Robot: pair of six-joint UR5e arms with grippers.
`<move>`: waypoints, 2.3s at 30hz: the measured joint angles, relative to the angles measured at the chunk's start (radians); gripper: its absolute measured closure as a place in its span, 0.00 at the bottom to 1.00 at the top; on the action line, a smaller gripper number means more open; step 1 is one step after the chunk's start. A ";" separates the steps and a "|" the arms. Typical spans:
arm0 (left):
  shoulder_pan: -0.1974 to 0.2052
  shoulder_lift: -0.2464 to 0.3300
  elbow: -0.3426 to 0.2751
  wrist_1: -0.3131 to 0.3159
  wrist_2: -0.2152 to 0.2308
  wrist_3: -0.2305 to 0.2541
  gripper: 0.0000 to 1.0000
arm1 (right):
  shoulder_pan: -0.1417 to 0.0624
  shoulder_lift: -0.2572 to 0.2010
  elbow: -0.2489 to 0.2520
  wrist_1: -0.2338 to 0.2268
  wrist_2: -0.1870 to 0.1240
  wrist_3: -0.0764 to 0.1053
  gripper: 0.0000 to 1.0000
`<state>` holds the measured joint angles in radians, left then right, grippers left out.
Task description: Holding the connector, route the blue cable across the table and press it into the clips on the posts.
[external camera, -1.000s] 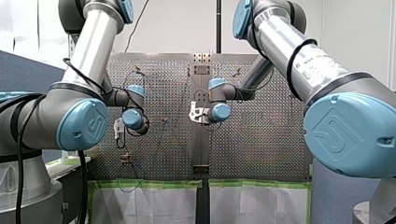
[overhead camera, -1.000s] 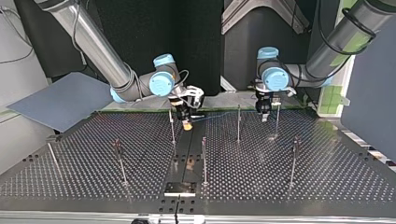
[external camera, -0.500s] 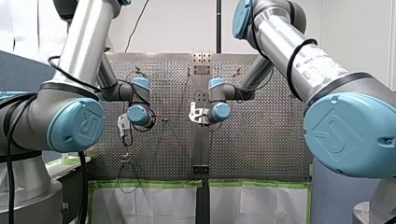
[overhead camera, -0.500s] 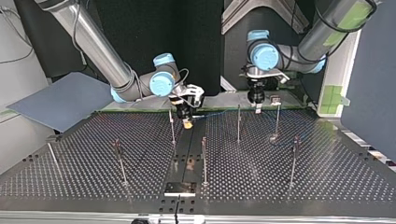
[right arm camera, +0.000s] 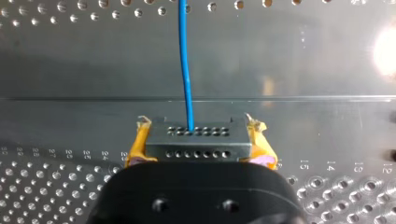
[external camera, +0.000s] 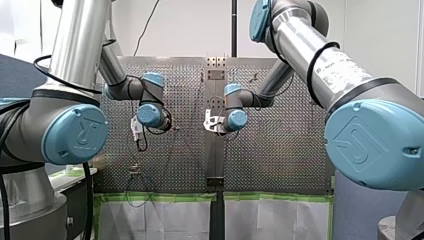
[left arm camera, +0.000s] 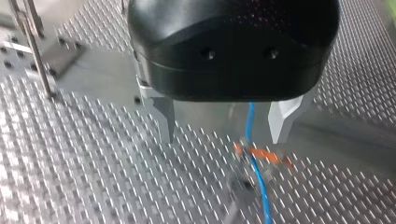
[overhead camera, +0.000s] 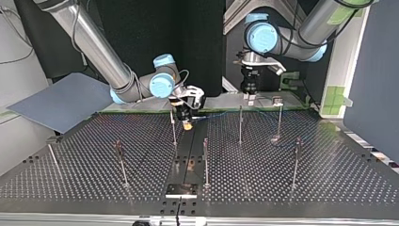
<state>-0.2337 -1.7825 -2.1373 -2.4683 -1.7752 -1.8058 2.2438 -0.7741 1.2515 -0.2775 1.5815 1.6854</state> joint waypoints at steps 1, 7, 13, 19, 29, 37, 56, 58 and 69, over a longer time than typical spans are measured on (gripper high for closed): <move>-0.005 0.009 0.000 0.000 0.009 0.001 0.00 | 0.000 0.000 0.000 0.000 0.000 0.000 1.00; -0.030 0.058 -0.001 0.010 0.066 0.019 0.00 | 0.000 0.000 0.000 -0.001 0.001 -0.001 1.00; -0.040 0.058 0.002 0.034 0.091 0.023 0.00 | 0.004 0.000 0.001 -0.003 0.001 -0.001 1.00; -0.046 0.013 0.032 0.043 0.075 0.040 0.00 | 0.006 0.000 0.000 -0.003 0.001 0.000 1.00; -0.074 -0.072 0.111 0.037 0.028 0.071 0.00 | 0.008 0.000 0.000 -0.002 0.000 0.000 1.00; -0.090 -0.138 0.143 0.012 0.013 0.063 0.00 | 0.005 0.000 0.001 -0.003 0.002 0.000 1.00; -0.105 -0.258 0.283 0.035 -0.063 0.049 0.00 | 0.007 0.000 0.001 -0.003 -0.003 0.000 1.00; -0.103 -0.265 0.291 0.035 -0.062 0.046 0.00 | 0.006 0.000 0.000 -0.003 -0.002 0.000 1.00; -0.117 -0.347 0.371 0.022 -0.058 0.040 0.00 | 0.002 0.000 0.000 -0.002 -0.003 0.000 1.00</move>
<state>-0.3511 -2.1296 -1.7664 -2.4468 -1.8329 -1.7657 2.2459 -0.7741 1.2519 -0.2797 1.5787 1.6853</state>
